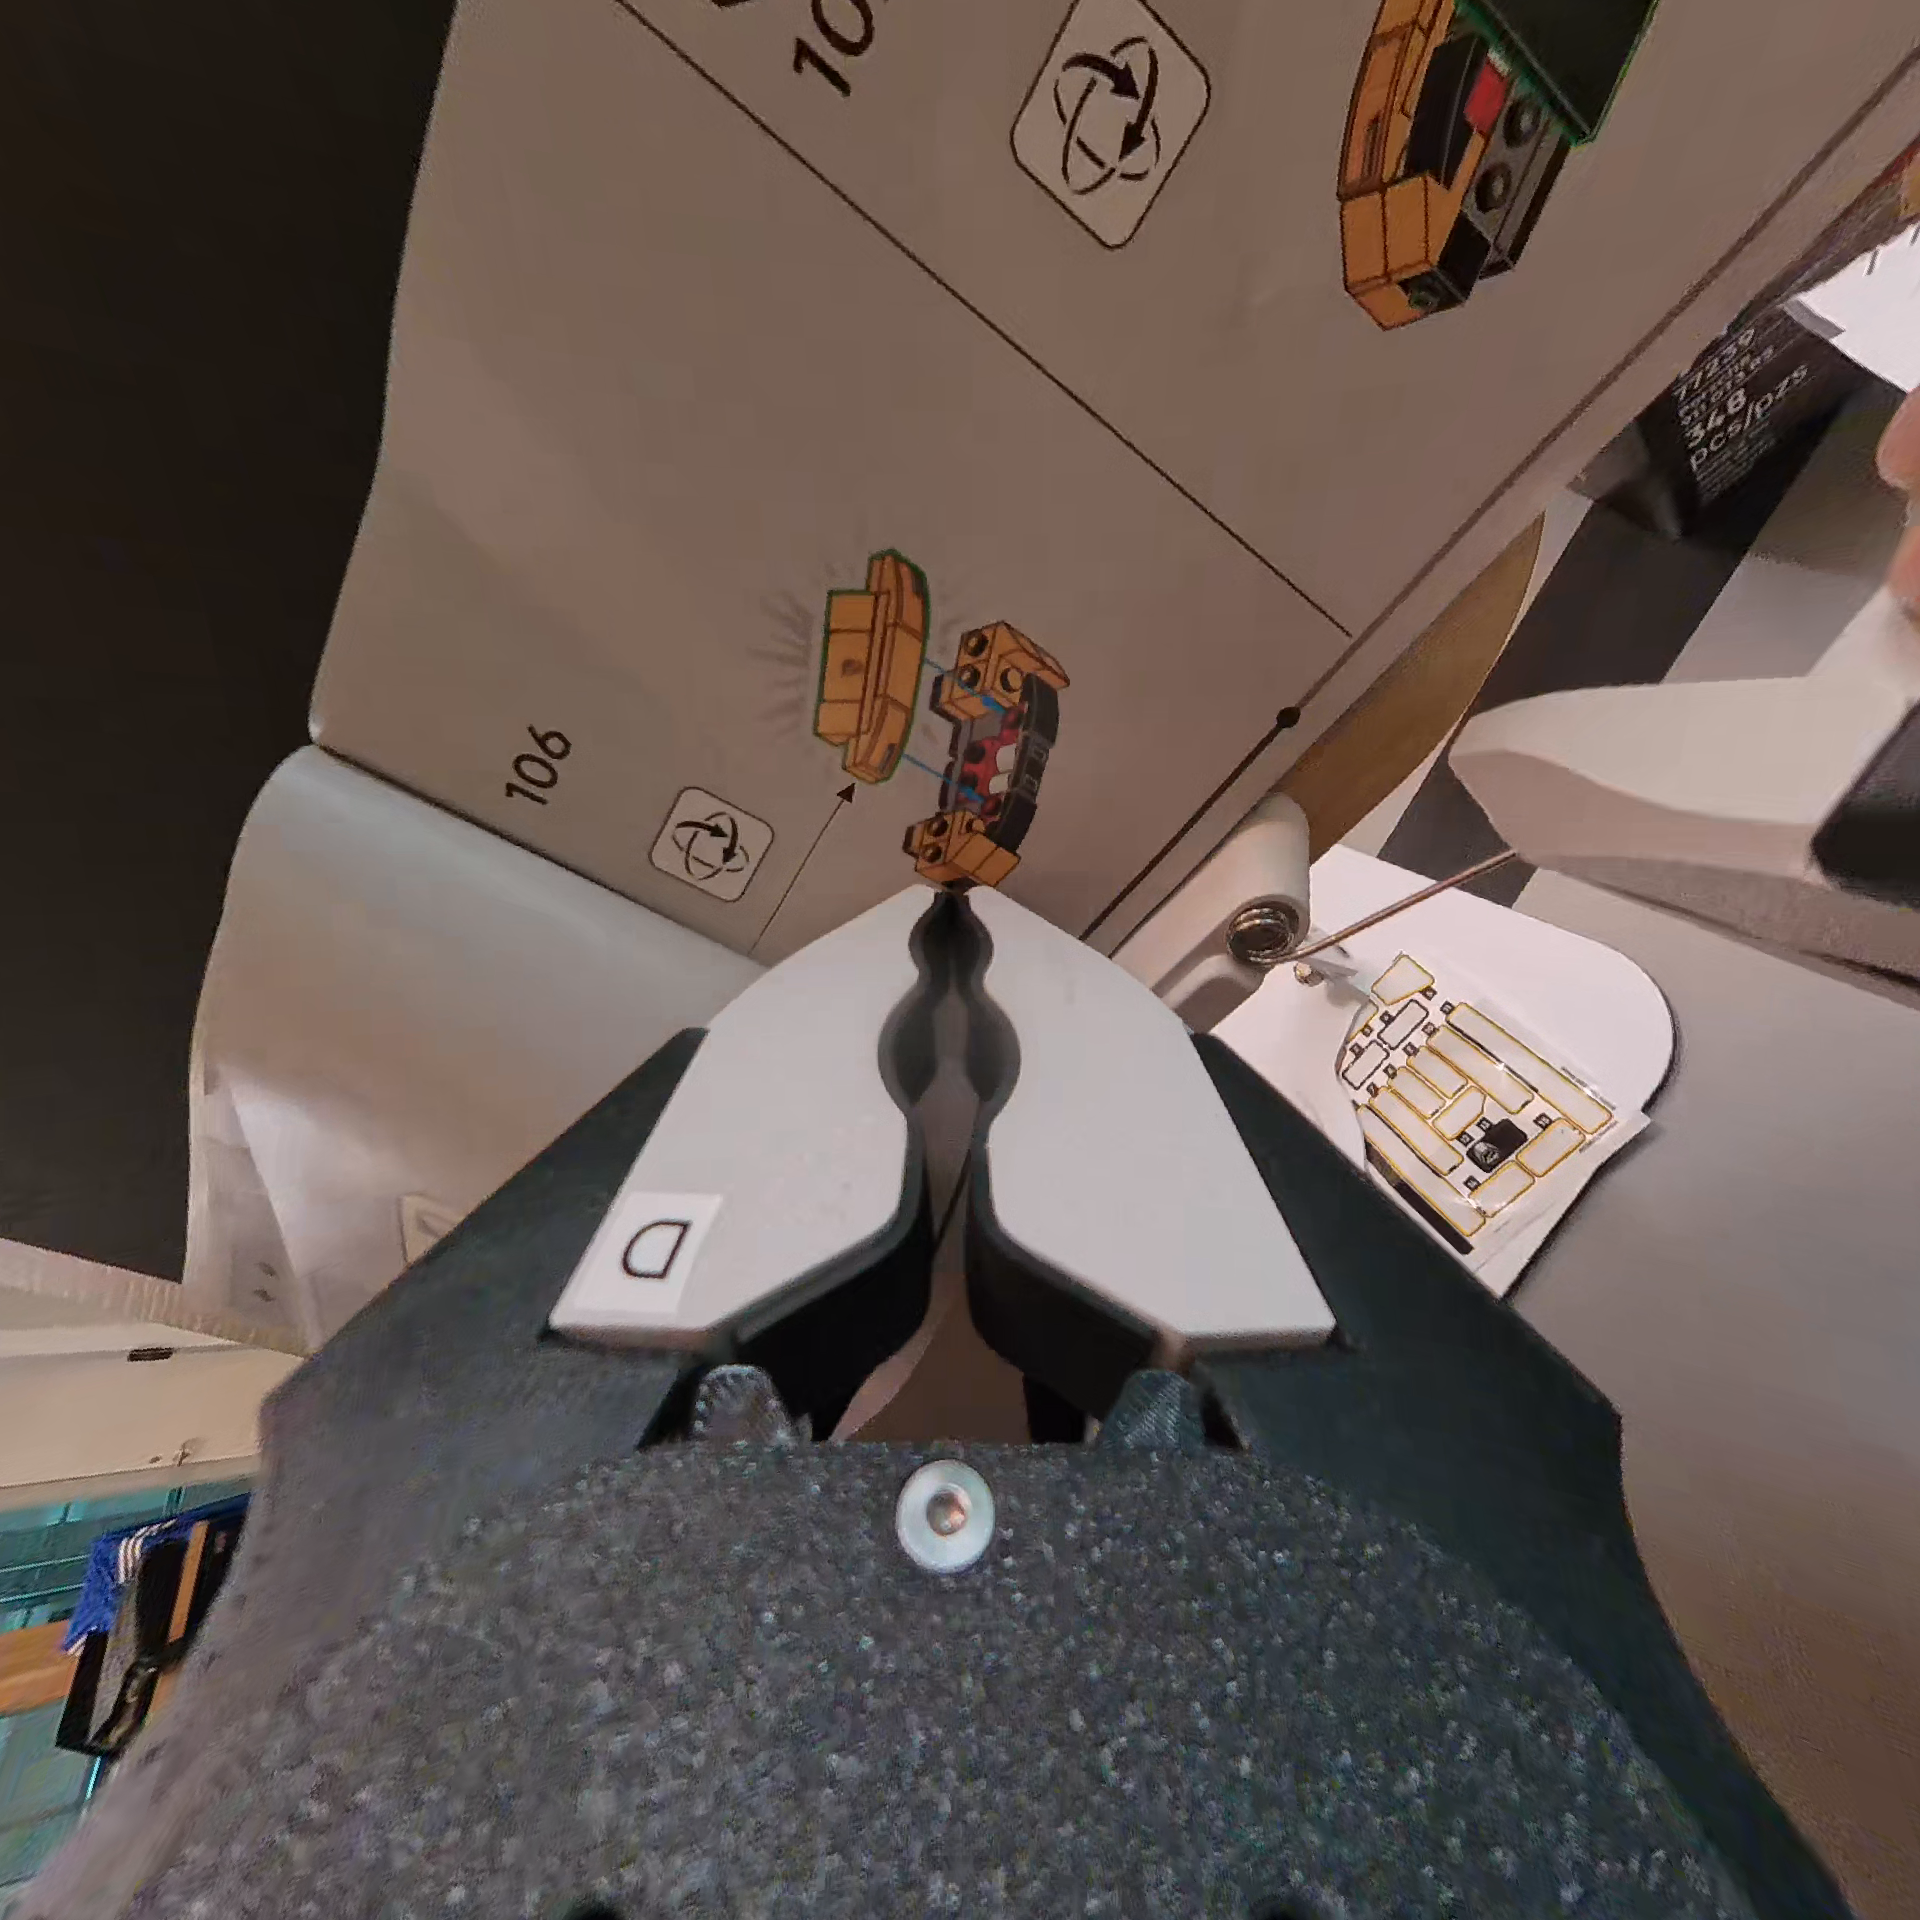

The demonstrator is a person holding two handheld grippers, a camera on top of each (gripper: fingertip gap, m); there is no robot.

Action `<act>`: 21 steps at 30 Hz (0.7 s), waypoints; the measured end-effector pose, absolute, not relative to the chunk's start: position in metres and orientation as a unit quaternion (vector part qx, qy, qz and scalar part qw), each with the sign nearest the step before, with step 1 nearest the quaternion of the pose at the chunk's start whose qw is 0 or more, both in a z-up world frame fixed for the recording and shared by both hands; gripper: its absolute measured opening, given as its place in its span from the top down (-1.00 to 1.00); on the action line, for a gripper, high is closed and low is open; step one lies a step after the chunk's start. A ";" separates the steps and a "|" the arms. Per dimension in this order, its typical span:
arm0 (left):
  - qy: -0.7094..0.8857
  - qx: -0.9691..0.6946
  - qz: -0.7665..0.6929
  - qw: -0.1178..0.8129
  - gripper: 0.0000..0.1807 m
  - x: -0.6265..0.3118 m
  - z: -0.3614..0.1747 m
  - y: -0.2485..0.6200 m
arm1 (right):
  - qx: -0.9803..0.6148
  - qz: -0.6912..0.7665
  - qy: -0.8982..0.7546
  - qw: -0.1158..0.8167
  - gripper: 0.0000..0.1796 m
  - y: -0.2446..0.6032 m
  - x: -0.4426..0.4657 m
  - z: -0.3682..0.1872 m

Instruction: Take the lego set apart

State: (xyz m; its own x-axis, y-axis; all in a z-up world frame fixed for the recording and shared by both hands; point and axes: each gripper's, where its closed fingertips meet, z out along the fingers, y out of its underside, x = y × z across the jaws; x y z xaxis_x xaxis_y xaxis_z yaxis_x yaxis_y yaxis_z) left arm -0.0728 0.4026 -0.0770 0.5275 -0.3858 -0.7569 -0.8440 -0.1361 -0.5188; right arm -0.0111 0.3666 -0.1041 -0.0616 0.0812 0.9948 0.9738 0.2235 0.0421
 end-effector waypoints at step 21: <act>0.426 -0.735 0.170 0.499 1.00 -0.077 -0.079 0.402 | -0.428 -0.379 -0.606 0.553 0.79 0.370 -0.016 -0.068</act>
State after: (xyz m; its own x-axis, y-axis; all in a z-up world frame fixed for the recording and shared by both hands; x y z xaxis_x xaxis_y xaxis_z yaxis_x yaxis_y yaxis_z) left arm -0.0773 0.4025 -0.0794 0.5793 -0.4570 -0.6750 -0.7960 -0.1387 -0.5892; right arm -0.0157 0.3702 -0.0681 -0.0217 0.1006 0.9947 0.9381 0.3461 -0.0146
